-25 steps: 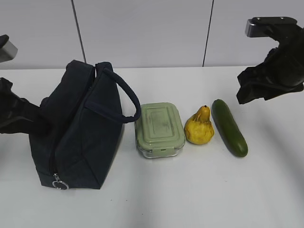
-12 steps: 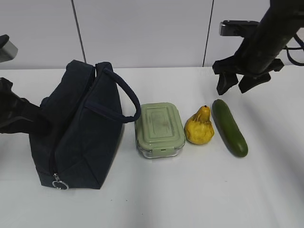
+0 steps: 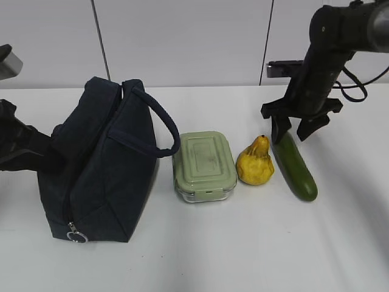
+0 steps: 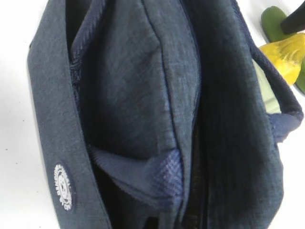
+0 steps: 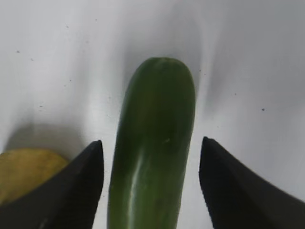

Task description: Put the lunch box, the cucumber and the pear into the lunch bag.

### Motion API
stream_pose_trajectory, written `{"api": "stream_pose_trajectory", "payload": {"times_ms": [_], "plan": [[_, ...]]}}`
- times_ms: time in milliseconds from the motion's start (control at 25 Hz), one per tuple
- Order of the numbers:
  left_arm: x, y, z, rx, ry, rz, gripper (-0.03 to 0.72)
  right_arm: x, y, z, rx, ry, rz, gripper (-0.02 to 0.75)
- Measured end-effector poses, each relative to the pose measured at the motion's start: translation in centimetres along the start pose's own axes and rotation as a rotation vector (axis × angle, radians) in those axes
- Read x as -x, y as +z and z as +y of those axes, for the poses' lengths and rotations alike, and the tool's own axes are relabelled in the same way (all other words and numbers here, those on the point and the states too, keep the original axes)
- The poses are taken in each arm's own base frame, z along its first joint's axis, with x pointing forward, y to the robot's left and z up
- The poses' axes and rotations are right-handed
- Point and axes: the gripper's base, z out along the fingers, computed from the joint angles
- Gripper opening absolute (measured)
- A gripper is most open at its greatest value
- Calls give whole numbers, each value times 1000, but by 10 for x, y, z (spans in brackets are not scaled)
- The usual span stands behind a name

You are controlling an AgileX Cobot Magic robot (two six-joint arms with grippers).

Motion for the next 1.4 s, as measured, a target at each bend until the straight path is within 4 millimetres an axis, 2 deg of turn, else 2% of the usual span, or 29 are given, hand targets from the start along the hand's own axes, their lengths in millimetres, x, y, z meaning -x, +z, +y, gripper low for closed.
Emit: {"api": "stream_pose_trajectory", "payload": {"times_ms": [280,520,720,800,920,1040,1120,1240,1400], "plan": [[0,0,0,3,0,-4,-16,-4,24,-2,-1,5,71,489],[1,0,1,9,0,-11,-16,-3,23,-2,-4,-1,74,396],[1,0,1,10,0,-13,-16,0,14,-2,-10,-8,77,380],[1,0,1,10,0,-13,-16,6,-7,-1,-12,-14,35,380],[1,0,1,10,0,-13,-16,18,-63,9,50,-16,-113,380],[1,0,1,10,0,-13,-16,23,-123,32,254,-62,-283,380],[1,0,1,10,0,-13,-16,22,-152,56,437,-117,-370,380],[1,0,1,10,0,-13,-16,18,-177,97,647,-239,-456,380],[1,0,1,10,0,-13,-16,11,-187,162,803,-419,-564,380]]}}
